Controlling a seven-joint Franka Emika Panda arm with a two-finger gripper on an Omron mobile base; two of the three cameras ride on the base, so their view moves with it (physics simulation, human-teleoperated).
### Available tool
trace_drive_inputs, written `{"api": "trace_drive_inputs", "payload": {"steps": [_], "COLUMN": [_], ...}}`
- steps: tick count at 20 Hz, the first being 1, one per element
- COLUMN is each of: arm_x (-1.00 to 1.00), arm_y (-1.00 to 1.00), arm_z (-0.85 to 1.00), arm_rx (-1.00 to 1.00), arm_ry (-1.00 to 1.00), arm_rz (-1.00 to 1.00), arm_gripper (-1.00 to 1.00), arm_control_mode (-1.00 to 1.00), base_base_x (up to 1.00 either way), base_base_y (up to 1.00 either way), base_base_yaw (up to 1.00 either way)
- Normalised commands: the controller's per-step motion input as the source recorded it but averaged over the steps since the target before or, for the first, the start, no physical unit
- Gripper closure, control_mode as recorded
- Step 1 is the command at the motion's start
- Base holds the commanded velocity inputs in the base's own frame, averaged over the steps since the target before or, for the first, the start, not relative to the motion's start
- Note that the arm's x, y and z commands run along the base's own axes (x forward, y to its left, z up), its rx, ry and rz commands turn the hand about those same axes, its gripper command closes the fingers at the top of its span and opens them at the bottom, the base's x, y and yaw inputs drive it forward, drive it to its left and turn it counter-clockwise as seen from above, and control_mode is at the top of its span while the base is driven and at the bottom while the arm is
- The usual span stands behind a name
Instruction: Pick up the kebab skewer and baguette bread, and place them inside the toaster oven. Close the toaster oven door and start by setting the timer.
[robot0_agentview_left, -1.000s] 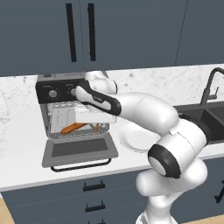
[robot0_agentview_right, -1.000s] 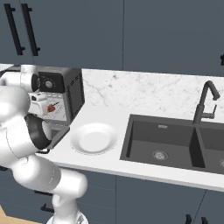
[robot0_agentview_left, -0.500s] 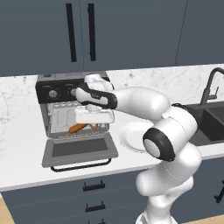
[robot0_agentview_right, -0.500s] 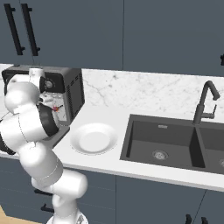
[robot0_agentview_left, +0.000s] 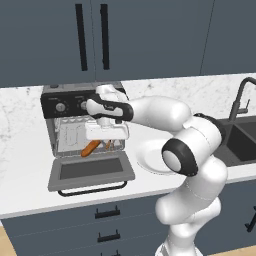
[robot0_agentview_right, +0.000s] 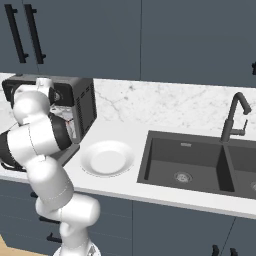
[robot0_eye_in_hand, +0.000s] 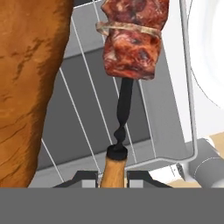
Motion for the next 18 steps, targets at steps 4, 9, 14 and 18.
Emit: {"api": "trace_drive_inputs", "payload": {"steps": [4, 9, 14, 18], "arm_x": [0.02, 0.00, 0.00, -0.24], "arm_y": [0.00, 0.00, 0.00, 0.00], "arm_z": [-0.09, -0.01, 0.05, 0.45], "arm_rx": [0.00, -0.02, -0.02, 0.00], "arm_ry": [0.04, 0.00, 0.00, 0.00], "arm_rz": [0.00, 0.00, 0.00, 0.00], "arm_gripper": [-1.00, -1.00, -1.00, -1.00], "arm_control_mode": [-1.00, -1.00, -1.00, -1.00], "base_base_x": [0.00, 0.00, 0.00, 0.00], "base_base_y": [0.00, 0.00, 0.00, 0.00], "base_base_yaw": [0.00, 0.00, 0.00, 0.00]}}
